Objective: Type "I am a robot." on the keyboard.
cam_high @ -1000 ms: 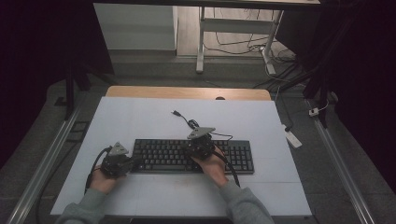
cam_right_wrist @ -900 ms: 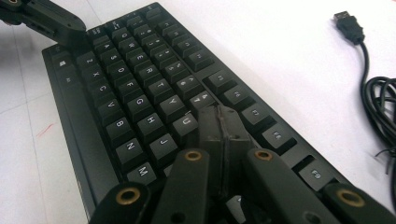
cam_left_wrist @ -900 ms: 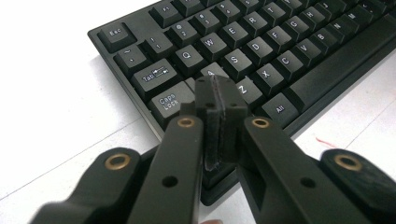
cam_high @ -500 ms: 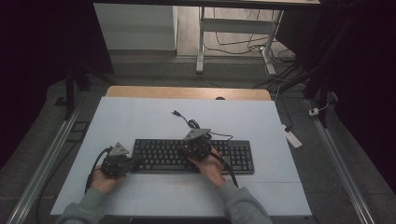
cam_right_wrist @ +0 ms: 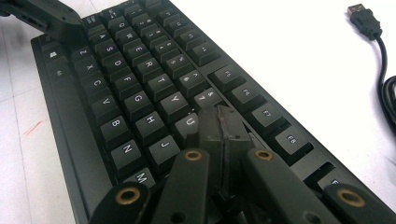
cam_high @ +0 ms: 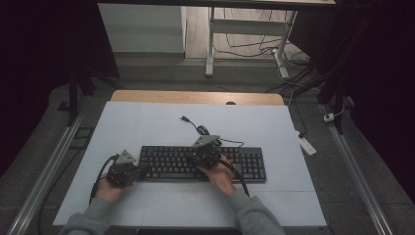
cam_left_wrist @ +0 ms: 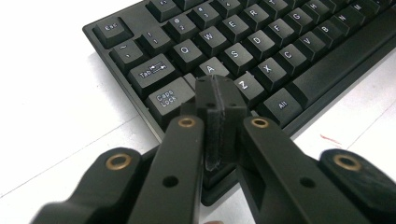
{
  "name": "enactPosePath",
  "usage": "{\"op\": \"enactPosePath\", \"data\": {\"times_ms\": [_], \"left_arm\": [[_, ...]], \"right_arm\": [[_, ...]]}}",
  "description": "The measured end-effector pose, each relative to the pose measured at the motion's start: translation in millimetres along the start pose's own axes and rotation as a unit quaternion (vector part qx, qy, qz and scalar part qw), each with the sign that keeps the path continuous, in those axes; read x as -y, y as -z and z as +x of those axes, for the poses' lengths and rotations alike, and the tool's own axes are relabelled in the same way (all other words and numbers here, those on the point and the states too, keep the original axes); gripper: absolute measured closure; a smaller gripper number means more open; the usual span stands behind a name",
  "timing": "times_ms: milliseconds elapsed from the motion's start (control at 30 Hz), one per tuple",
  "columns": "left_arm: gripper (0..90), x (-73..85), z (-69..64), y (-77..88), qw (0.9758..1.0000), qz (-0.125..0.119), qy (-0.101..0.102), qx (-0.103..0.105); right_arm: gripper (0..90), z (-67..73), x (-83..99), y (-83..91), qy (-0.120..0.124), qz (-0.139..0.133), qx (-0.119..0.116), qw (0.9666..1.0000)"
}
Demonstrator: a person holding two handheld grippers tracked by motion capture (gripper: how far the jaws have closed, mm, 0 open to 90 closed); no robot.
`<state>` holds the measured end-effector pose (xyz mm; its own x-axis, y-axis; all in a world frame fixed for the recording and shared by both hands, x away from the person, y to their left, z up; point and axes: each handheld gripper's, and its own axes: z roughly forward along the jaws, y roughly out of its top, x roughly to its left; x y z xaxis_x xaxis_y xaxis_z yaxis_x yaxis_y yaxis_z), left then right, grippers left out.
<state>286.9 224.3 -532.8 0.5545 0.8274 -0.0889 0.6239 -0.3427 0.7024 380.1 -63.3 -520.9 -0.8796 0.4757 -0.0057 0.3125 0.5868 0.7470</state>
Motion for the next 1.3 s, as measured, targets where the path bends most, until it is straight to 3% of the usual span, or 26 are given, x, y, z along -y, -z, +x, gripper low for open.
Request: {"op": "enactPosePath", "data": {"times_ms": [200,367,500,533,667,833,1100,1300], "left_arm": [[88.8,-0.3,-0.7,1.3,1.0,-0.004,-0.001,-0.002],[87.8,-1.4,0.0,7.4,0.9996,-0.028,0.002,-0.001],[85.5,-1.4,0.1,9.4,0.9994,-0.034,0.005,-0.001],[84.3,-1.4,0.3,10.0,0.9993,-0.036,0.005,-0.001],[73.3,-1.0,2.6,11.8,0.9988,-0.046,0.015,0.0],[57.3,-0.9,5.2,13.4,0.9983,-0.051,0.028,0.001],[38.7,-0.9,9.2,14.8,0.9973,-0.048,0.055,-0.004],[33.5,-1.1,12.1,14.6,0.9969,-0.044,0.065,-0.004]], "right_arm": [[89.6,1.4,-0.9,1.7,0.005,-0.004,0.003,1.0],[89.6,0.9,-5.1,14.5,0.001,-0.035,0.004,0.9994],[89.1,-1.1,-3.7,17.8,-0.003,-0.034,-0.003,0.9994],[84.9,-1.5,-3.3,18.2,-0.005,-0.033,-0.007,0.9994],[66.1,-2.8,-2.8,22.8,-0.021,-0.033,-0.022,0.999],[53.1,-6.3,1.1,35.8,-0.033,-0.044,-0.012,0.9984],[48.4,-14.9,18.5,65.2,-0.039,-0.056,0.016,0.9976],[48.3,-19.6,33.3,81.4,-0.041,-0.051,0.031,0.9974]]}}
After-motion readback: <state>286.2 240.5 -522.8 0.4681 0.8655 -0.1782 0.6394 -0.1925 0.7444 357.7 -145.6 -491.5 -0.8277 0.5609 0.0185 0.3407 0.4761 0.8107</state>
